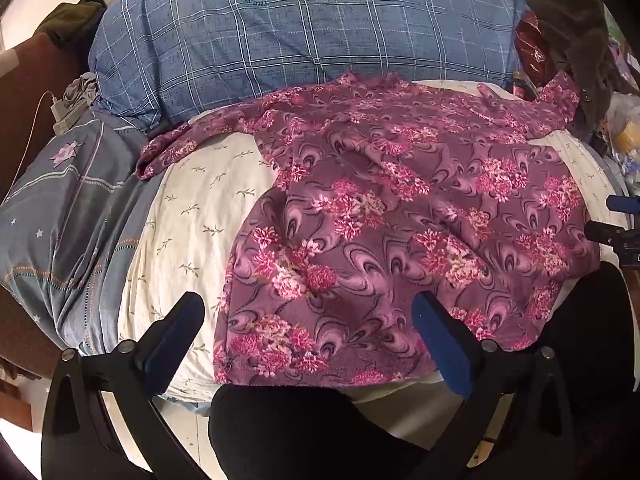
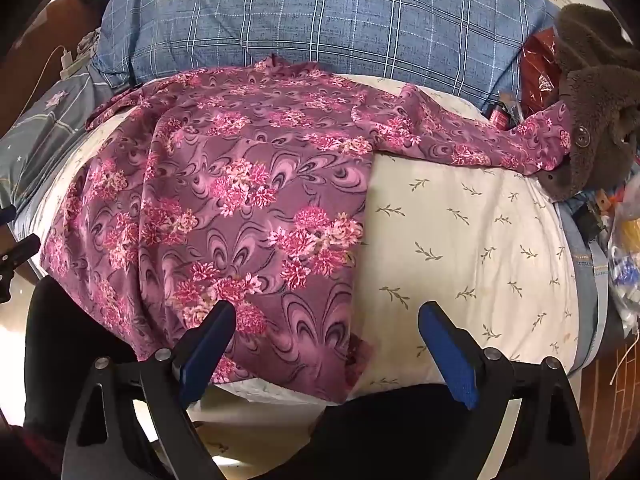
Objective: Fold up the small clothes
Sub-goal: 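Grasp the hem of the mauve floral garment with both grippers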
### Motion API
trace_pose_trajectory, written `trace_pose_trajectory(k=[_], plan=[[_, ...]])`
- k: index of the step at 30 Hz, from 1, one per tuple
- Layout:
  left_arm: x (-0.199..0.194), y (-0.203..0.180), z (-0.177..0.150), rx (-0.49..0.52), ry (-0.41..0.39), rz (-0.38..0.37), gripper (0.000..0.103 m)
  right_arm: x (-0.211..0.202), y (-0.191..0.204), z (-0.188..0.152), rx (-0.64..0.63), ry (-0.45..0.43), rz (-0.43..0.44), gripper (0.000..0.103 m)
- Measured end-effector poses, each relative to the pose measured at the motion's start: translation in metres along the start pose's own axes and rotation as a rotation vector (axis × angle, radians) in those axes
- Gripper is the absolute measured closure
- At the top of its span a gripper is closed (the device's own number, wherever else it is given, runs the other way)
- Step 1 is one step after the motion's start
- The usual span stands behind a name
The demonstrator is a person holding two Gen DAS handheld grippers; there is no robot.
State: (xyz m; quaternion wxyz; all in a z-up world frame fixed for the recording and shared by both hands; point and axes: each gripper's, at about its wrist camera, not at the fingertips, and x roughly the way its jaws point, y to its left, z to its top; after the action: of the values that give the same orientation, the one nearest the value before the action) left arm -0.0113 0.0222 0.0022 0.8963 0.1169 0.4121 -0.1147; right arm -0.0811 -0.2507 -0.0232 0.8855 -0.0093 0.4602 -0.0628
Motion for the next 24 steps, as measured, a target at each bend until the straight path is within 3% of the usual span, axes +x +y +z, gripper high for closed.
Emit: trace_pose_trajectory(k=[12, 17, 21, 24], plan=[[0.031, 0.032, 0.026, -0.083, 0.05, 0.032, 0.0, 0.011, -0.031, -0.002, 0.151, 0.012, 0.075, 0.01], [0.039, 0.05, 0.033, -0.1, 0.05, 0.083, 0.0, 0.021, -0.046, -0.002, 0.248, 0.02, 0.132, 0.01], [0.05, 0.088, 0.036, -0.224, 0.085, 0.054, 0.0, 0.028, -0.058, 0.002, 0.322, -0.023, 0.214, 0.009], [0.066, 0.115, 0.027, -0.329, 0.142, 0.028, 0.0, 0.039, -0.055, 0.002, 0.333, 0.029, 0.271, 0.009]])
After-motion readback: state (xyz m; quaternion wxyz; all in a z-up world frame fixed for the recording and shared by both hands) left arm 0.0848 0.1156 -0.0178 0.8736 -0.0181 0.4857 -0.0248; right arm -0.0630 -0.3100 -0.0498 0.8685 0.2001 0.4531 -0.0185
